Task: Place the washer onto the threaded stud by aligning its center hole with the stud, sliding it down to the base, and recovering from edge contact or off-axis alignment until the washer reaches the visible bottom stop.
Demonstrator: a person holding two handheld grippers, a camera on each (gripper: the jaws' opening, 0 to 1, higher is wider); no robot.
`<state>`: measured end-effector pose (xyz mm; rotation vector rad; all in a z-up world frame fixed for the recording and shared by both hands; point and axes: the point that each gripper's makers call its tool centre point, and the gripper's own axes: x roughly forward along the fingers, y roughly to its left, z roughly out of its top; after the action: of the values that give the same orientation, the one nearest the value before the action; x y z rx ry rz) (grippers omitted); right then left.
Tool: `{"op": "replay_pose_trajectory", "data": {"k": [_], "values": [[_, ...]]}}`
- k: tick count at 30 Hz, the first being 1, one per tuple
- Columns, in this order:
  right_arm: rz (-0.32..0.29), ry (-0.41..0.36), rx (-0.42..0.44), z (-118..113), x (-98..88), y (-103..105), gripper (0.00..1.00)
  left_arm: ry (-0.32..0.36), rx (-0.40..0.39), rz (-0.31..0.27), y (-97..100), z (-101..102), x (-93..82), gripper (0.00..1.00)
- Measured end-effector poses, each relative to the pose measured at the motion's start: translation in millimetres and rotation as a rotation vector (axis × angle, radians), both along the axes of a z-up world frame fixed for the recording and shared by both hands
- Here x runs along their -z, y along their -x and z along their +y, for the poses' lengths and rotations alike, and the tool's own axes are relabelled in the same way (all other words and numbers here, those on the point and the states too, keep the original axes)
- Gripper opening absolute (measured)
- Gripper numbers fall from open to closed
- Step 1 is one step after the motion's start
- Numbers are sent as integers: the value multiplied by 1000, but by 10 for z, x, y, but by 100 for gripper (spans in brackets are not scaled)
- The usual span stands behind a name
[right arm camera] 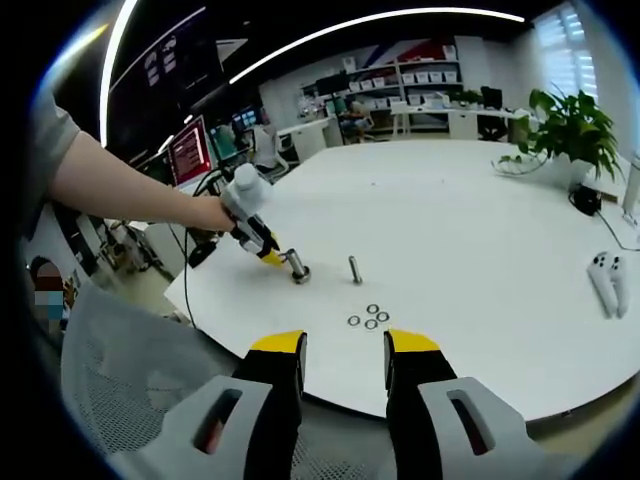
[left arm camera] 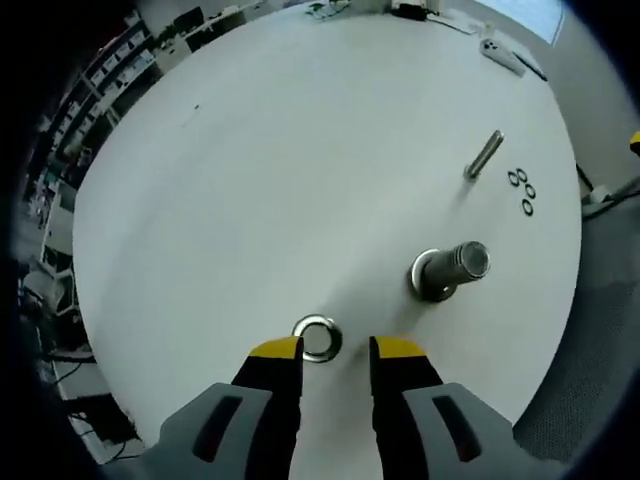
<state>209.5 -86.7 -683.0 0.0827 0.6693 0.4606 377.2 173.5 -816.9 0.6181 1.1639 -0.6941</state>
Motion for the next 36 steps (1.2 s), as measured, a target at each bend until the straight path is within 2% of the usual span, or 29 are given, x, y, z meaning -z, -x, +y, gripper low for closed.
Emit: {"op": "replay_pose_trajectory", "data": {"k": [1,2,4,8,16,25,32,36], "values": [[1,1,-1,0,2,1,34,-59,62,-11,-14,62,30,25],[3,2,-3,3,5,3,34,-54,62,-5,-7,50,54,25],[2,4,-3,1,5,4,34,-43,31,20,-4,60,96,25],[6,6,-5,-1,14,6,34,-5,-25,28,-41,44,94,25],[10,11,-11,5,24,11,33,24,-71,48,-117,51,121,25],[12,12,-10,0,26,13,33,34,-100,82,-100,44,136,22],[12,12,-9,0,27,14,33,23,-71,83,-12,19,142,21],[11,11,-8,1,24,15,33,-9,16,104,126,-9,145,21]]}}
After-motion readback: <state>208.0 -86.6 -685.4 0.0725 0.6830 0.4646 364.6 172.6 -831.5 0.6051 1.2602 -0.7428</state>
